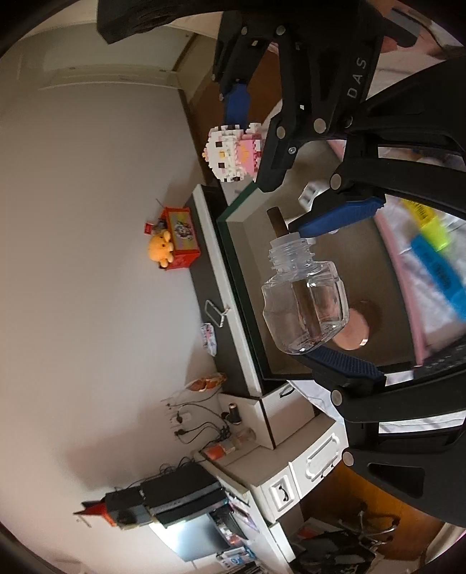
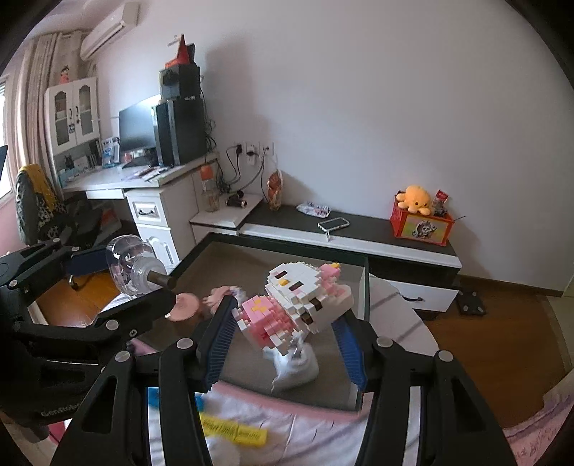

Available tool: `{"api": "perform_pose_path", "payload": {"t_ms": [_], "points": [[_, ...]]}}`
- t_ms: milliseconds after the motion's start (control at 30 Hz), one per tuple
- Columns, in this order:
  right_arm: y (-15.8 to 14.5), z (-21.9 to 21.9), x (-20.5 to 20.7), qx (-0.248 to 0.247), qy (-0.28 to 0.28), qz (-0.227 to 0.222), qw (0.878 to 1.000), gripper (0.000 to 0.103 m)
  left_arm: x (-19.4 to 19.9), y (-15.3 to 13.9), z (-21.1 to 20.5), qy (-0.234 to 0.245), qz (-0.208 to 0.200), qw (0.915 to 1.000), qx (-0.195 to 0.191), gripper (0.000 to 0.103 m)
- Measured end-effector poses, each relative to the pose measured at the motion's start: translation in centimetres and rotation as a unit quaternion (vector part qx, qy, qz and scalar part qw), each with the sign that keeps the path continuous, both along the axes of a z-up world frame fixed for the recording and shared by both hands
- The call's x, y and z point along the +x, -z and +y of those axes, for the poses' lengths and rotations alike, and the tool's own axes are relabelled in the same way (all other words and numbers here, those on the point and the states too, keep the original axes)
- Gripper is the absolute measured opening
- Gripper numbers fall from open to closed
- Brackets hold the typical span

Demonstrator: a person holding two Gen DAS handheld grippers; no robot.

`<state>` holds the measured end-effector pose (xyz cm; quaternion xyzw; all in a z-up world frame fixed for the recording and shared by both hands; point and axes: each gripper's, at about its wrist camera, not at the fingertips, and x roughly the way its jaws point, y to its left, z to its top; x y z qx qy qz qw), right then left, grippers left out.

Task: Organize rigid objects
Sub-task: 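Carry the bottle and block figure over the pink box and open both tools, then withdraw both tools from the box back over the bed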

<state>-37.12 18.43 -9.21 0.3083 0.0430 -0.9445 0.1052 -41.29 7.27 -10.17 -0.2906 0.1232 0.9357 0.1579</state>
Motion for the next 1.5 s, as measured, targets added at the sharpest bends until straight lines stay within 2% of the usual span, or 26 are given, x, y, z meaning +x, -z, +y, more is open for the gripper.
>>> {"api": "perform_pose_path", "payload": {"t_ms": [100,333,633,767,833,867,933,967,1033,1133,1200,1333,1500], "points": [[0.7,0.2,-3.0,0.009,0.000,-0.018,1.000,0.055,-3.4,0.8,0.1,0.006,-0.028,0.9996,0.005,0.062],[3.1,0.4,-9.2,0.025,0.009,-0.070,0.997,0.055,-10.2,3.5,0.8,-0.003,-0.083,0.9964,-0.018,0.062],[7.2,0.5,-14.4,0.052,0.020,-0.150,0.987,0.056,-14.8,7.5,1.7,-0.024,-0.138,0.9887,-0.054,0.062],[8.1,0.7,-14.9,0.055,0.025,-0.158,0.986,0.056,-15.6,8.6,2.0,-0.030,-0.149,0.9865,-0.060,0.063],[8.4,0.9,-15.1,0.055,0.029,-0.160,0.985,0.058,-15.7,8.8,1.9,-0.036,-0.146,0.9865,-0.063,0.064],[8.3,1.1,-15.1,0.058,0.037,-0.155,0.985,0.065,-15.6,8.8,1.7,-0.040,-0.146,0.9865,-0.062,0.066],[8.1,1.6,-15.0,0.061,0.049,-0.149,0.986,0.073,-15.4,8.6,1.2,-0.050,-0.145,0.9864,-0.058,0.080],[7.8,1.7,-14.8,0.058,0.053,-0.145,0.986,0.079,-15.4,8.4,0.8,-0.053,-0.140,0.9872,-0.055,0.083],[7.2,2.0,-14.4,0.045,0.053,-0.136,0.988,0.082,-14.6,7.6,0.3,-0.063,-0.124,0.9889,-0.052,0.096],[6.0,2.1,-13.1,0.031,0.050,-0.122,0.991,0.084,-13.4,6.2,-0.9,-0.070,-0.105,0.9912,-0.041,0.098],[5.2,1.8,-12.0,0.030,0.049,-0.110,0.992,0.088,-12.3,5.1,-1.6,-0.076,-0.087,0.9926,-0.037,0.101],[2.9,2.0,-8.5,0.015,0.043,-0.076,0.996,0.088,-8.2,2.2,-3.1,-0.082,-0.040,0.9953,-0.032,0.103],[-0.3,2.5,-3.1,-0.012,0.045,-0.020,0.999,0.089,-2.1,-0.7,-5.3,-0.109,0.020,0.9938,-0.004,0.103]]}}
